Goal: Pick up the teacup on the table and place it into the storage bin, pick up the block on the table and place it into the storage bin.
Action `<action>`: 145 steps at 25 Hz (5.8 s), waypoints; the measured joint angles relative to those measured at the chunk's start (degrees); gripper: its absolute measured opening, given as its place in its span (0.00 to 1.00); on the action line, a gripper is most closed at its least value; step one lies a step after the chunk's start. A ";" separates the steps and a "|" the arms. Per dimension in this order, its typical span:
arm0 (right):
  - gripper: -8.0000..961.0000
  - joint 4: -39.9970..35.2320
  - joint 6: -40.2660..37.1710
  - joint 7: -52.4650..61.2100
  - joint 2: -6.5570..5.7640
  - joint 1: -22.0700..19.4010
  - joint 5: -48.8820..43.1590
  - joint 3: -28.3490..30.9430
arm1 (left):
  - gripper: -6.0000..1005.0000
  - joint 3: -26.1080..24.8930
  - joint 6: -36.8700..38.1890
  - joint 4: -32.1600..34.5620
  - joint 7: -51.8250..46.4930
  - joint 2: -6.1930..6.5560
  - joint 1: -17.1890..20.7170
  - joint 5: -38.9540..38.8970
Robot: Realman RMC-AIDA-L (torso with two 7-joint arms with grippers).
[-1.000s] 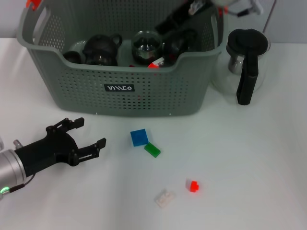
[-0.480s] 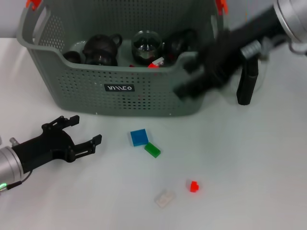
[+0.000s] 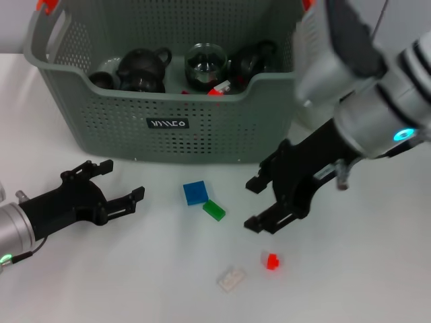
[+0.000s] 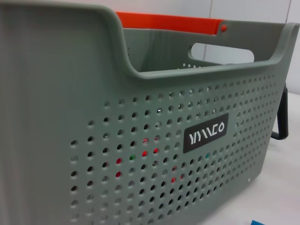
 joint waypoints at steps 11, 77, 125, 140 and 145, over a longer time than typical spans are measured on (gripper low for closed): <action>0.71 8.54 8.88 -11.76 0.52 0.14 2.67 -14.70 | 0.89 0.00 -0.86 0.29 -0.72 0.16 0.09 0.06; 0.71 12.73 30.89 -7.79 0.51 -0.92 3.07 -31.84 | 0.89 0.53 -0.89 0.41 -0.75 -0.09 0.03 0.11; 0.28 14.93 28.61 -5.93 0.72 0.02 3.84 -31.99 | 0.89 0.66 -1.24 0.62 -0.79 -0.09 0.11 0.10; 0.21 14.25 26.06 -4.65 0.38 0.21 4.34 -30.03 | 0.89 0.71 -1.23 1.04 -0.79 -0.09 0.12 0.11; 0.21 7.01 18.71 -4.07 0.18 -1.56 3.66 -23.81 | 0.89 0.71 -1.25 1.04 -0.77 -0.08 0.35 0.10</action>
